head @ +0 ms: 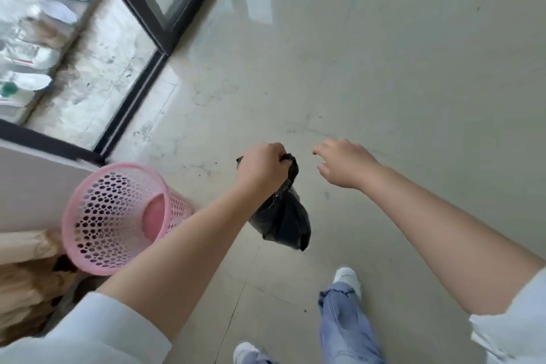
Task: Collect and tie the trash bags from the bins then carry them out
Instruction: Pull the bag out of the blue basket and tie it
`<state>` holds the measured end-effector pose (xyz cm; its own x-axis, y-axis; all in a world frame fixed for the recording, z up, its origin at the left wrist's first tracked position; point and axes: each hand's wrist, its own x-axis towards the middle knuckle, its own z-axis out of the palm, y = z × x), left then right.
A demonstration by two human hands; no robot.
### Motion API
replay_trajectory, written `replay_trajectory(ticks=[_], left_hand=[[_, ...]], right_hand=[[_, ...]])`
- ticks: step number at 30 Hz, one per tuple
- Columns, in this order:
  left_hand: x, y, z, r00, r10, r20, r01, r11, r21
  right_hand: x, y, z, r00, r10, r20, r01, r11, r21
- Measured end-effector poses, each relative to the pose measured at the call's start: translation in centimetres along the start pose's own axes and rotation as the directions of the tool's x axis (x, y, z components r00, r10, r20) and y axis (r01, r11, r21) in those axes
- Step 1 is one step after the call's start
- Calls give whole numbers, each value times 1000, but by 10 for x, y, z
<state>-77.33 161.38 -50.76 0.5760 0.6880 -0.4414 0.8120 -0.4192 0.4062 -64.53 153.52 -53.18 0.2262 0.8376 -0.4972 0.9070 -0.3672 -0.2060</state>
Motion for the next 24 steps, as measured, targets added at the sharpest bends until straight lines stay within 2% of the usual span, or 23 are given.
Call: replay_trajectory(ticks=[7,12,18,24], left_hand=[[-30,234,-139,967,256,2,-253,951,177],[-29,398,-214,930,360,-74,-325,900,292],[-13,572,-240,877,460,-136,-417,871,258],[25,737,-239,813,578,-67,-542,793,278]], right_hand=[[-123,99,-213,963,215,-166,-200,975,101],[-201,190,-352,894,302,-332,-282,953,109],[-279,303,-461,790,400,-465,-376,915,149],[-324,436,-528,700,521,-489,-507,844,173]])
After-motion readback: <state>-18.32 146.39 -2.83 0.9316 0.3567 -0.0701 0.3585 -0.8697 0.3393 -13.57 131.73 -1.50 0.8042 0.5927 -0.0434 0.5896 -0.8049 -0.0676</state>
